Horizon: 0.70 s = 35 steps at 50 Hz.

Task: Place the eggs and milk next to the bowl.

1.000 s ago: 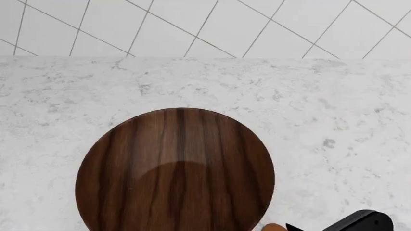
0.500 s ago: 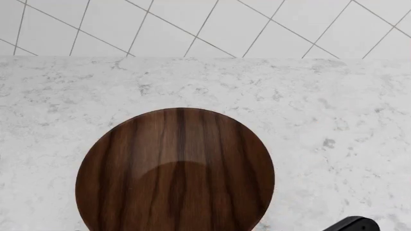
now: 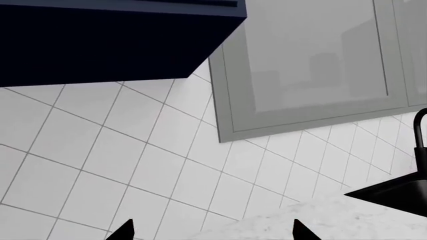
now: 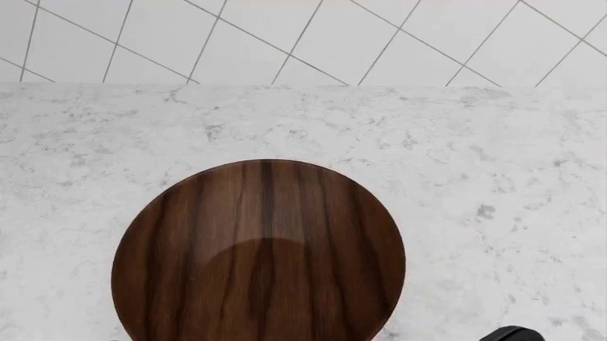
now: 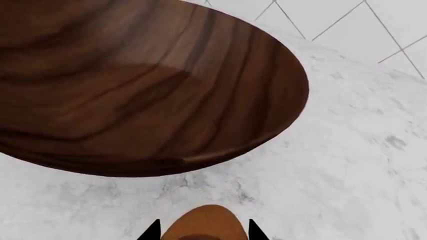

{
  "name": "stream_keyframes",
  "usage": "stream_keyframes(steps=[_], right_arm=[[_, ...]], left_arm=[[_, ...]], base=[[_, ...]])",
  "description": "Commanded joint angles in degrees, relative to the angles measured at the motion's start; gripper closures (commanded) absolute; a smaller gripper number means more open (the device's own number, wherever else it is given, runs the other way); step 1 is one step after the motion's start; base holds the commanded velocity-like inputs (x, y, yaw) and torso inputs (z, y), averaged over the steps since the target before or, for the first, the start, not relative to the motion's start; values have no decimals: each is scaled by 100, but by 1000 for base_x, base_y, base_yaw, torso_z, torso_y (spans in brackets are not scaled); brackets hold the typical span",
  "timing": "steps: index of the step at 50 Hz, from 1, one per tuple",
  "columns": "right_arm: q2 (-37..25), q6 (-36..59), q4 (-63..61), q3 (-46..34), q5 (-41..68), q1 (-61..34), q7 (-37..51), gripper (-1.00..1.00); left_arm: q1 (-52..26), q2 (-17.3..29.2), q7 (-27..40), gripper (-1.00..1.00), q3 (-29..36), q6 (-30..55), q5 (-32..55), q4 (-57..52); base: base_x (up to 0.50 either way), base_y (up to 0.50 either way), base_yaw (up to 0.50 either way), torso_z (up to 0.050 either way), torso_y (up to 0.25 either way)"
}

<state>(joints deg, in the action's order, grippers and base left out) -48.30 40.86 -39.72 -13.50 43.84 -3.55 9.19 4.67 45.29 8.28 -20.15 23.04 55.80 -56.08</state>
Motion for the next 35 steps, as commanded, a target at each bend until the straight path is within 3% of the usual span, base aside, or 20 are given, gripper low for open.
stream_keyframes(steps=[1,12,13,35], right_arm=[[166,-166,318,-300,-403,90,-278,100],[123,-236,363,-367,-481,217,-315,100],[123,-250,362,-350,-462,241,-313,-100],[-22,-60,119,-267,-300,186,-200,-100]], left_arm=[[85,-93,-32,-100,64,-147,-64,197],[-12,-64,22,-100,167,-113,-76,215],[-18,-67,20,-100,185,-113,-92,216],[90,-106,-43,-100,185,-220,-182,264]], base=[[11,0,0,0,0],[1,0,2,0,0],[0,0,2,0,0],[0,0,0,0,0]])
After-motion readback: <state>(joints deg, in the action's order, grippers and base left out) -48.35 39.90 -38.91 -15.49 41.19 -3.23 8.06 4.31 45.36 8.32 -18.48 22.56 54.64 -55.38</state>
